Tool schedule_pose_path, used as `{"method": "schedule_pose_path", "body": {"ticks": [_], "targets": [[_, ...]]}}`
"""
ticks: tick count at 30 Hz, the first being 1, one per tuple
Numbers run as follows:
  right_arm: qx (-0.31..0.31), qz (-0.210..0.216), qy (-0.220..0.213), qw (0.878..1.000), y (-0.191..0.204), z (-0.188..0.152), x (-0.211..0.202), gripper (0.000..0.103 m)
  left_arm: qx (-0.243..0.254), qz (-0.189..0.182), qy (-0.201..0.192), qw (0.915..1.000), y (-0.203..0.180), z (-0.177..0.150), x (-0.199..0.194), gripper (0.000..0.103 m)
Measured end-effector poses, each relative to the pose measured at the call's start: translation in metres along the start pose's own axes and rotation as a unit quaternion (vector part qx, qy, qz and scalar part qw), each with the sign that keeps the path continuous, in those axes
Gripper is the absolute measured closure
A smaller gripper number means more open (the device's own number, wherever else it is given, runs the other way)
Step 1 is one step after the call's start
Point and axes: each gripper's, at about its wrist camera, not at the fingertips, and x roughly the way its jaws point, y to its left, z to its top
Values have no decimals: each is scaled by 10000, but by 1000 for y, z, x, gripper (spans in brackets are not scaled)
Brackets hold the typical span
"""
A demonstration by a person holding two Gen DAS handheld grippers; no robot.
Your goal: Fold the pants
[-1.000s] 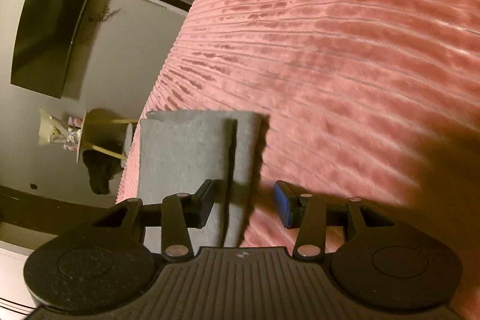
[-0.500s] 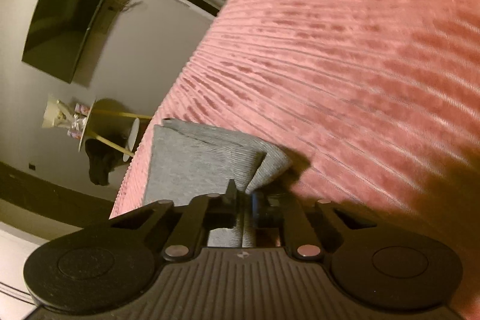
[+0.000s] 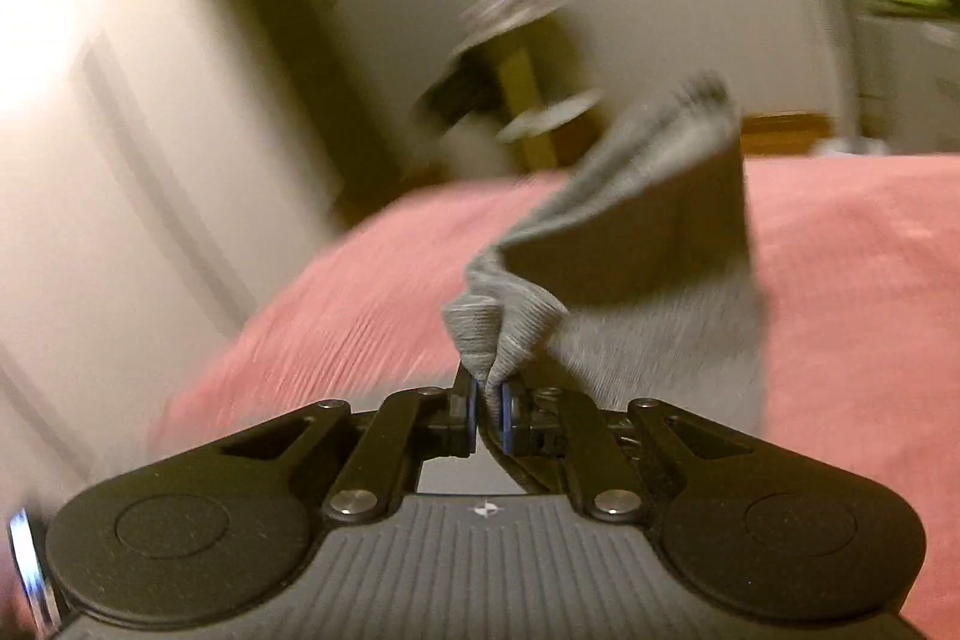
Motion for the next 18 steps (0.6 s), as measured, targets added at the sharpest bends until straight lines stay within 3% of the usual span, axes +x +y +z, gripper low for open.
{"method": "schedule_pose_path", "body": {"ticks": [4,7,10,15,17,18], "targets": [[-522,278,1164,9914,43,-51,48,94,-29,-104,-29,9999,2,-1,-4,0],[-696,248,1921,9786,50,-74,65,77,-70,-204,-31,9998,3,-2,-5,0],[-224,478,1756,9830,37,-63,53,67,-101,-263,-36,9996,3,-2,-5,0],[1007,-3,1091,9889,-16,-46,21,68,27,-501,-68,9987,-4,-2,-8,0],[1257,-601,1252,9823,-39,-48,22,76,101,-774,-112,9969,-9,-4,-14,0],[1417,-880,1406,9759,-48,-53,24,88,140,-960,-121,9952,-12,-4,-18,0]]}}
